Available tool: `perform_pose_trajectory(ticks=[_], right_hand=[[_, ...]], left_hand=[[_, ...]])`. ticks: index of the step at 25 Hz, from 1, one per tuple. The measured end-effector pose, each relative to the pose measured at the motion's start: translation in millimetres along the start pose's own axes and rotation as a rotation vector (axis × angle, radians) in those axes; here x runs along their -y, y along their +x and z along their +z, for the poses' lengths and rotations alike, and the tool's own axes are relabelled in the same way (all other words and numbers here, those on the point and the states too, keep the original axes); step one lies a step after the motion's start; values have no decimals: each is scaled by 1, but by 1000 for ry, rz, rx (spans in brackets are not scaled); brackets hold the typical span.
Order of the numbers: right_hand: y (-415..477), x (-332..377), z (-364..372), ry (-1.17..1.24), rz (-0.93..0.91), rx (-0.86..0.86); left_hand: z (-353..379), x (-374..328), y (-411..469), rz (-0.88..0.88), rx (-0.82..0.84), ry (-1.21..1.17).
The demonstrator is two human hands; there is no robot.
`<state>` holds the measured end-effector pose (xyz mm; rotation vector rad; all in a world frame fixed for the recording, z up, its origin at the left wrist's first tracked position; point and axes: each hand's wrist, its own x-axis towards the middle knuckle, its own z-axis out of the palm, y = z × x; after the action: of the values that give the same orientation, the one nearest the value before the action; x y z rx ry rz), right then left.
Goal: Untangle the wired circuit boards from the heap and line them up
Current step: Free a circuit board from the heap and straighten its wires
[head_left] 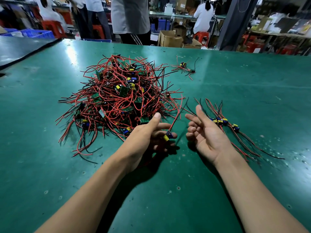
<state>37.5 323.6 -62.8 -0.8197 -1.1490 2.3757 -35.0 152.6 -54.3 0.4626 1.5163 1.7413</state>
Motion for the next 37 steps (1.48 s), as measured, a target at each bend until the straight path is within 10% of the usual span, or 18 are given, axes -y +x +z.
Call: perform_pose_trajectory(ticks=[12, 18, 26, 33, 37], right_hand=[[-22, -42, 18, -849, -489, -106], [-10, -27, 6, -732, -454, -165], [8, 10, -34, -1159, -668, -605], [0, -8, -14, -1429, -801, -52], [3, -10, -16, -1637, -693, -148]], left_hand=[[3, 10, 4, -18, 80, -120], [9, 13, 11, 0, 98, -18], [7, 10, 6, -30, 116, -68], [10, 13, 5, -5, 42, -89], [9, 14, -1, 126, -40, -45]])
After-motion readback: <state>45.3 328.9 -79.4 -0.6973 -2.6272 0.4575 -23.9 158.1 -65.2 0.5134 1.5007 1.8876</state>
